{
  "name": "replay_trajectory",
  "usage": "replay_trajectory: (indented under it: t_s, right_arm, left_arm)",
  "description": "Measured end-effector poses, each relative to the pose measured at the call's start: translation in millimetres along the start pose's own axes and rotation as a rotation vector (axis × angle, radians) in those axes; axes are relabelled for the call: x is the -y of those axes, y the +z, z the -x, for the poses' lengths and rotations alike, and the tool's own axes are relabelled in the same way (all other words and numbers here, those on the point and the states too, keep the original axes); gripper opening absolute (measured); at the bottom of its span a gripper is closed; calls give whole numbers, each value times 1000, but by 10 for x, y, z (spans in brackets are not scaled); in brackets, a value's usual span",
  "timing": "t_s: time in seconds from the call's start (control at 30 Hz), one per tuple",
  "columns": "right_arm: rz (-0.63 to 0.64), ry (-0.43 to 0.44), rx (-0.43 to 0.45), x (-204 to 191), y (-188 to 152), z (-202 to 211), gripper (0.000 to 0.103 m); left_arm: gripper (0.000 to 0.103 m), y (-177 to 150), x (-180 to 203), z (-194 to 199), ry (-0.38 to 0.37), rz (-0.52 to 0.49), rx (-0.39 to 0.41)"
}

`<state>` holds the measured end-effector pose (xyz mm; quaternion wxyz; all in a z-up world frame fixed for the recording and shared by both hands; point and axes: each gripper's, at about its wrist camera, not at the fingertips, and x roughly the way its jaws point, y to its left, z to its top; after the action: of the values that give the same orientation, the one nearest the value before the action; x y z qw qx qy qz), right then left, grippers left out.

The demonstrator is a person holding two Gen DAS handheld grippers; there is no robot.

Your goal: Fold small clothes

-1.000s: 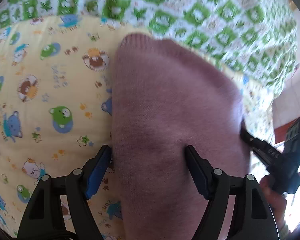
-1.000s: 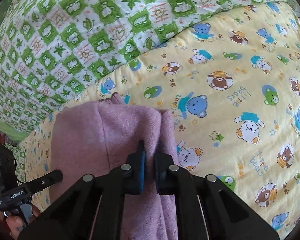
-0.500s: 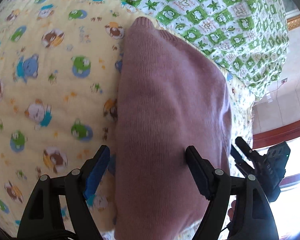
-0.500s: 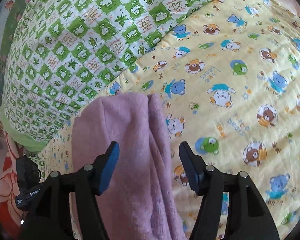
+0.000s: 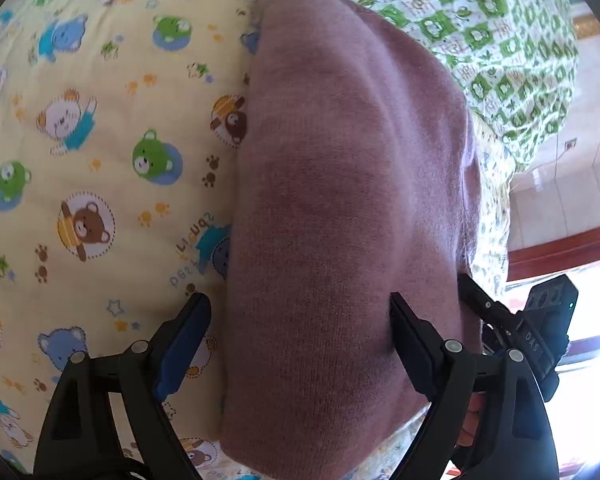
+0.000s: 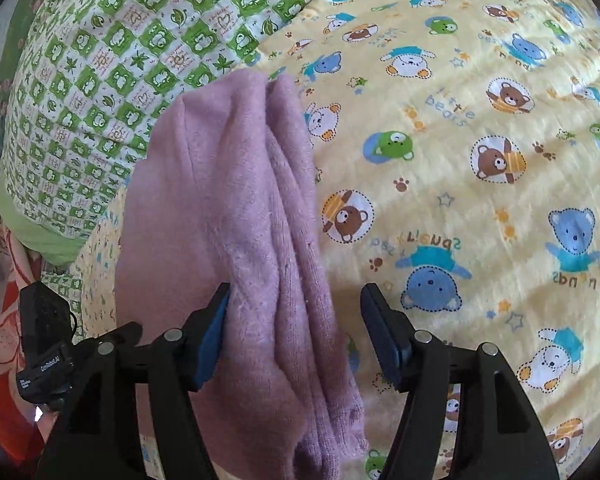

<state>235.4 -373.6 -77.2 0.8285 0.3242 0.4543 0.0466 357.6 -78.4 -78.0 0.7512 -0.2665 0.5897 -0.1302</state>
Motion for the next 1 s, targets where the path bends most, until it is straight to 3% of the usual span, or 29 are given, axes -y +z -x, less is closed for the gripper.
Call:
replay_trajectory:
  t_s: [0.33,0.5,0.57,0.6,0.7,1.0]
  right_arm:
    - [18,21,-9,-88,238,-35,65]
    - [-8,71,-49,-60,375,-243,65]
    - [-15,96,-64,-59,400,-300,59]
    - [-12,116,-75,-66,404,-317,43]
    - [-6,154,-78,-106,387,-291,30]
    - [1,261,-17,-541,245,19,27]
  left_arm:
    - [89,177,61,-77,-3,-10,10]
    - [72,258,6,-173,-50,13,22]
    - [61,259,19,-153,-51,-4,37]
    - [58,249,28,-125,-54,-15,47]
    - [49,192,59,17,-65,-49,79]
    - [44,11,50,704,-82,-69,197]
